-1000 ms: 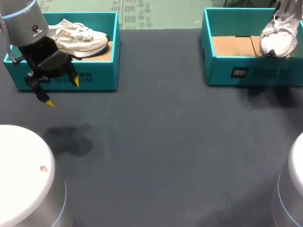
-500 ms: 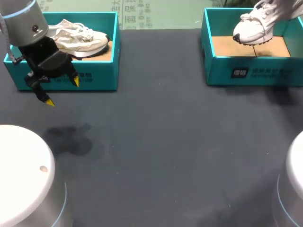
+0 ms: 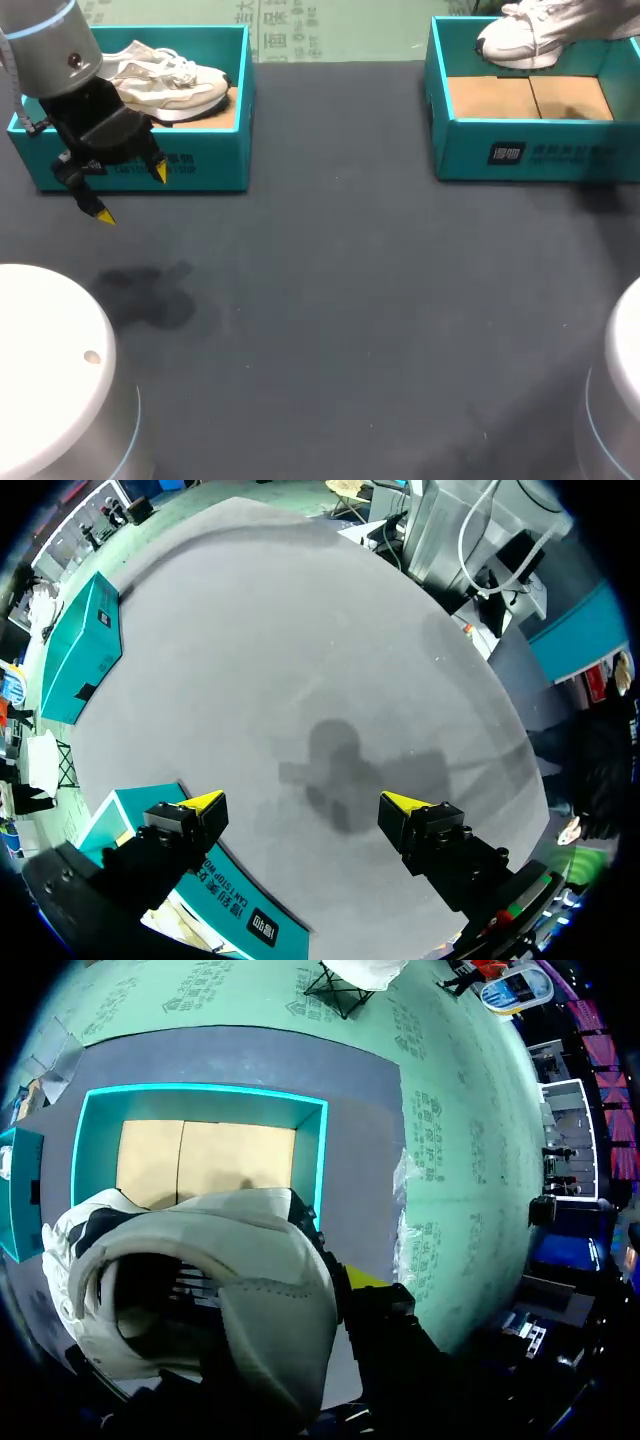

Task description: Take the shoe out of the shoebox, open the shoe tongue, remove and reinsert the insole, then place the shoe into the shoebox

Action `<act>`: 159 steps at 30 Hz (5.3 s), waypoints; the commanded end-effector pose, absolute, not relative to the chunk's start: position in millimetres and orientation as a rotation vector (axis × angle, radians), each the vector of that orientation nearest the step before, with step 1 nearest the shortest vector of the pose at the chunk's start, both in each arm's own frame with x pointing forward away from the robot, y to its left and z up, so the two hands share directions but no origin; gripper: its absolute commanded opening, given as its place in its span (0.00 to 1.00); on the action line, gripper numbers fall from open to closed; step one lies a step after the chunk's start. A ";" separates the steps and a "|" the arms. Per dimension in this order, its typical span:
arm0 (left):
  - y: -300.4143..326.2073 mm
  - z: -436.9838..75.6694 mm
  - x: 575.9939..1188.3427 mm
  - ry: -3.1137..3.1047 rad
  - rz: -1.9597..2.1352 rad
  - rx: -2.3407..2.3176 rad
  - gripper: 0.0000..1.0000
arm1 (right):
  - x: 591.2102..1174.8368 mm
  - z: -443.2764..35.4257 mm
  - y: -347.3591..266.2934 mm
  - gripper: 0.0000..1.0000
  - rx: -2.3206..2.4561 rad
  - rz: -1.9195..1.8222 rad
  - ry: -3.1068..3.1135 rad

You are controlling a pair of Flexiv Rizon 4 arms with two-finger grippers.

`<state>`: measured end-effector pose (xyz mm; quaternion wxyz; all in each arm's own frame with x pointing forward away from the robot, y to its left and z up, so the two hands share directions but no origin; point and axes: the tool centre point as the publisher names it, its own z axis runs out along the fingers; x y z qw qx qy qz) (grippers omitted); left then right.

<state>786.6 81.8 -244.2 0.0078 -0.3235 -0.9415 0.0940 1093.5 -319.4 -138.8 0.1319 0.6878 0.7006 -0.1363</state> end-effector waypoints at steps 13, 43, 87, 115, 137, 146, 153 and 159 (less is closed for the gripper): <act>82.3 -244.2 785.5 -2.946 0.290 -1.012 1.00 | 1090.8 -144.9 -313.6 0.00 2.076 -0.384 1.922; 82.3 -244.2 785.5 -2.946 0.290 -1.012 1.00 | 1055.5 -222.6 -317.8 0.00 2.188 -0.188 1.845; 82.3 -244.2 785.5 -2.946 0.290 -1.012 1.00 | 1035.5 -324.0 -309.3 0.00 2.316 -0.190 1.855; 82.3 -244.2 785.5 -2.946 0.290 -1.012 1.00 | 1034.5 -361.1 -311.9 0.00 2.317 -0.204 1.956; 82.3 -244.2 785.5 -2.946 0.290 -1.012 1.00 | 1032.0 -367.3 -309.9 0.23 2.334 -0.201 1.971; 82.3 -244.2 785.5 -2.946 0.290 -1.012 1.00 | 1031.5 -359.2 -308.2 0.45 2.328 -0.189 1.962; 82.3 -244.2 785.5 -2.946 0.290 -1.012 1.00 | 1030.3 -346.2 -302.0 0.47 2.324 -0.163 1.951; 82.3 -244.2 785.5 -2.946 0.290 -1.012 1.00 | 1031.3 -333.2 -293.8 0.82 2.311 -0.137 1.951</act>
